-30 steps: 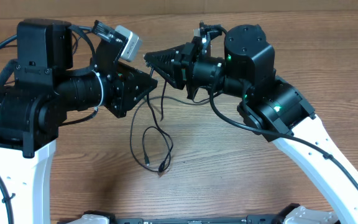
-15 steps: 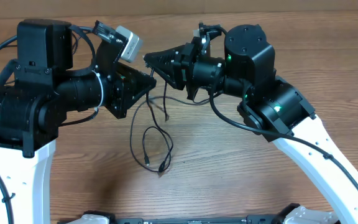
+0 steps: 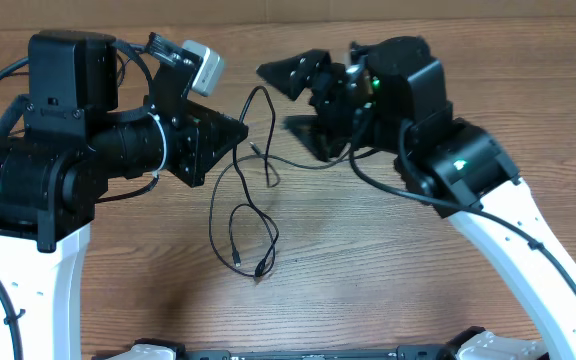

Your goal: Untangle cables

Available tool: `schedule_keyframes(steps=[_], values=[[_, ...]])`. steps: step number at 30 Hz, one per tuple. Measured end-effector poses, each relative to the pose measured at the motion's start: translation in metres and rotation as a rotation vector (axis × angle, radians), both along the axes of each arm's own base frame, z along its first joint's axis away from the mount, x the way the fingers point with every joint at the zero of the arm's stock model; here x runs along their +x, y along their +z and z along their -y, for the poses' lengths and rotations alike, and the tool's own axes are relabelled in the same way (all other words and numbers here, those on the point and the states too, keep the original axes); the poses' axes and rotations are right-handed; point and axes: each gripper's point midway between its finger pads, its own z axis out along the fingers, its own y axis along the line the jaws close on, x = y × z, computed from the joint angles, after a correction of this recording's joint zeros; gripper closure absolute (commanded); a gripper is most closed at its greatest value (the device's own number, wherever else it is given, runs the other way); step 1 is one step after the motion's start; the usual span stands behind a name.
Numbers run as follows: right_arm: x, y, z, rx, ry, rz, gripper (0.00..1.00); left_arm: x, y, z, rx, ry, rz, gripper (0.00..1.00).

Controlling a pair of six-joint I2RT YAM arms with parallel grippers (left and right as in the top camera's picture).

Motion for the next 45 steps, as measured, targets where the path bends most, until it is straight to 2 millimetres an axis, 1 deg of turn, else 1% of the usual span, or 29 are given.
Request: schedule_keyframes(steps=[1,3,5,6,8,10,12,14,15,17,20,22,24,27,31,33,34,35,38,39,40,41,43,45], values=[[0.005,-0.009,0.011,-0.046,-0.027,-0.003,0.00,0.003,0.003,0.001,-0.013,0.008,0.009,0.96],[0.012,-0.032,0.038,-0.162,-0.095,-0.033,0.00,0.008,0.009,0.002,-0.034,0.021,0.022,0.96],[0.019,-0.053,0.069,-0.278,-0.178,-0.068,0.00,0.013,0.016,0.003,-0.059,0.038,0.040,0.96],[0.020,-0.067,0.091,-0.355,-0.232,-0.105,0.00,0.015,0.019,0.004,-0.071,0.047,0.043,0.96],[0.016,-0.086,0.124,-0.473,-0.306,-0.170,0.00,0.017,0.023,0.004,-0.096,0.070,0.035,0.96],[0.008,-0.101,0.154,-0.579,-0.367,-0.230,0.00,0.020,0.028,0.003,-0.124,0.108,0.020,0.96],[-0.001,-0.111,0.173,-0.654,-0.397,-0.282,0.00,0.026,0.037,0.002,-0.166,0.154,0.019,0.96],[-0.010,-0.117,0.185,-0.711,-0.405,-0.317,0.00,0.035,0.050,0.003,-0.223,0.195,0.033,0.96],[-0.015,-0.120,0.190,-0.737,-0.409,-0.336,0.00,0.043,0.069,0.005,-0.284,0.207,0.078,0.96],[-0.015,-0.121,0.193,-0.752,-0.414,-0.336,0.00,0.050,0.096,0.009,-0.388,0.215,0.119,0.96],[-0.015,-0.120,0.195,-0.761,-0.419,-0.333,0.00,0.052,0.132,0.013,-0.528,0.209,0.149,0.96],[-0.015,-0.120,0.195,-0.762,-0.420,-0.332,0.00,0.051,0.146,0.014,-0.590,0.209,0.142,0.96],[-0.015,-0.120,0.195,-0.764,-0.421,-0.332,0.00,0.051,0.151,0.013,-0.629,0.224,0.116,0.96],[-0.015,-0.120,0.195,-0.765,-0.422,-0.330,0.00,0.055,0.143,0.009,-0.630,0.278,0.071,0.96],[-0.015,-0.120,0.196,-0.767,-0.423,-0.331,0.00,0.071,0.107,-0.014,-0.558,0.487,-0.023,0.96],[-0.015,-0.120,0.196,-0.767,-0.423,-0.331,0.00,0.082,0.094,-0.034,-0.514,0.608,-0.021,0.96],[-0.015,-0.120,0.196,-0.767,-0.423,-0.331,0.00,0.085,0.090,-0.044,-0.499,0.654,-0.014,0.96],[-0.015,-0.120,0.196,-0.766,-0.423,-0.330,0.00,0.092,0.086,-0.062,-0.478,0.731,0.004,0.96],[-0.015,-0.120,0.196,-0.767,-0.423,-0.331,0.00,0.105,0.080,-0.094,-0.454,0.847,0.029,0.96],[-0.015,-0.120,0.196,-0.767,-0.423,-0.331,0.00,0.110,0.074,-0.108,-0.440,0.895,0.021,0.96],[-0.015,-0.120,0.196,-0.766,-0.424,-0.331,0.00,0.114,0.065,-0.117,-0.426,0.927,-0.001,0.96],[-0.015,-0.120,0.196,-0.767,-0.423,-0.331,0.00,0.121,0.052,-0.128,-0.406,0.965,-0.039,0.96],[-0.015,-0.120,0.196,-0.767,-0.424,-0.331,0.00,0.134,0.033,-0.141,-0.396,0.989,-0.096,0.96],[-0.015,-0.120,0.196,-0.767,-0.423,-0.331,0.00,0.146,0.017,-0.148,-0.396,0.992,-0.150,0.96]])
